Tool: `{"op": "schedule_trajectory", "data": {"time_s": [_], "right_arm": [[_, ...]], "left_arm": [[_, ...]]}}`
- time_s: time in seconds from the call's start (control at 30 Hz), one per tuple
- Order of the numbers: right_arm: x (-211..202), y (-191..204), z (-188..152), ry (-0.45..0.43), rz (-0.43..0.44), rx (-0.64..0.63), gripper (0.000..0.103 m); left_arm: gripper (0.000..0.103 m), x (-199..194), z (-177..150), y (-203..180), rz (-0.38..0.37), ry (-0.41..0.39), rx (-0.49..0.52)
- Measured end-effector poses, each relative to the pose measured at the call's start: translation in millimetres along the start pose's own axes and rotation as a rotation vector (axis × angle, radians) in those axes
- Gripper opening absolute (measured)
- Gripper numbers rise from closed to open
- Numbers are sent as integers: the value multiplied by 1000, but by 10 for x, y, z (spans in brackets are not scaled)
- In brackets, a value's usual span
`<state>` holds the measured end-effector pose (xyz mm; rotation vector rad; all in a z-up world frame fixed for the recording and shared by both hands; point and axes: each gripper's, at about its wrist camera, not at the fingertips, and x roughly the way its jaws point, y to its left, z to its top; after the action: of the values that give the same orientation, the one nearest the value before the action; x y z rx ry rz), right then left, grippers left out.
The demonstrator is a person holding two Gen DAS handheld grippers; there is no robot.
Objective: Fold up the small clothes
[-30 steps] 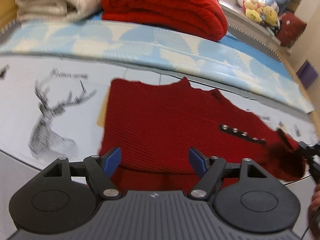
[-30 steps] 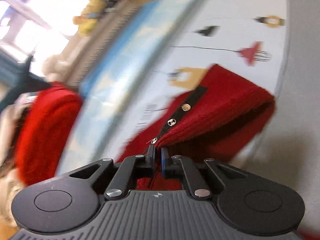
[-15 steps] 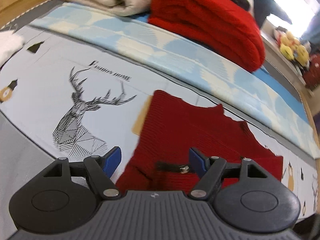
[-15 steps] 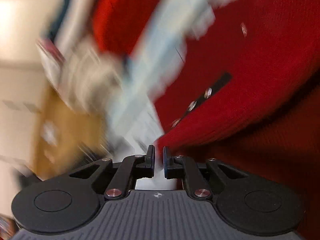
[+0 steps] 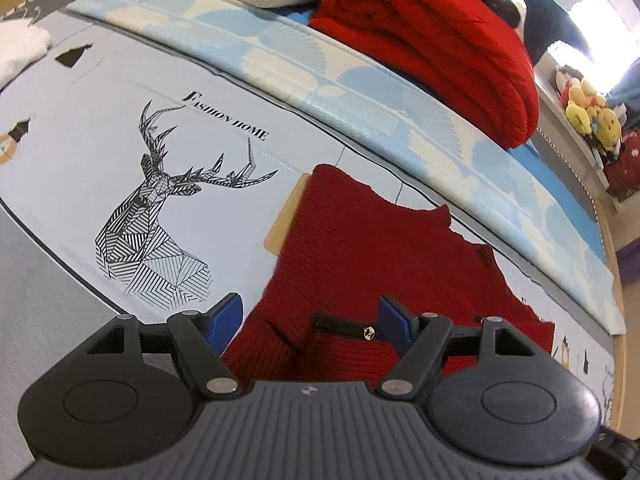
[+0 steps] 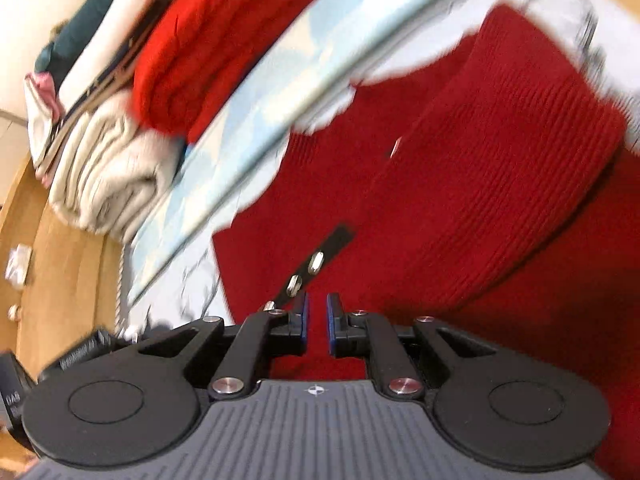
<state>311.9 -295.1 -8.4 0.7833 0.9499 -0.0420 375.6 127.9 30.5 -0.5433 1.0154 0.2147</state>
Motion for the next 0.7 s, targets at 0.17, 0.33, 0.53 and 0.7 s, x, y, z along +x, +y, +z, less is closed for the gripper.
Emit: {"op": "schedule_trajectory", "data": {"time_s": [0.17, 0.33, 0.53, 0.7], "right_arm": [[-247, -215, 250, -150, -69, 32, 11], [-359, -468, 407, -212, -120, 98, 11], [-360, -604, 438, -203, -126, 153, 11], [-369, -589, 418, -202, -134, 158, 11]], "left_arm": [[41, 190, -39, 37, -69, 60, 9], [46, 508, -220, 13, -37, 170, 16], [58, 829, -376, -31, 39, 218, 79], [17, 824, -424, -190, 13, 197, 160]]}}
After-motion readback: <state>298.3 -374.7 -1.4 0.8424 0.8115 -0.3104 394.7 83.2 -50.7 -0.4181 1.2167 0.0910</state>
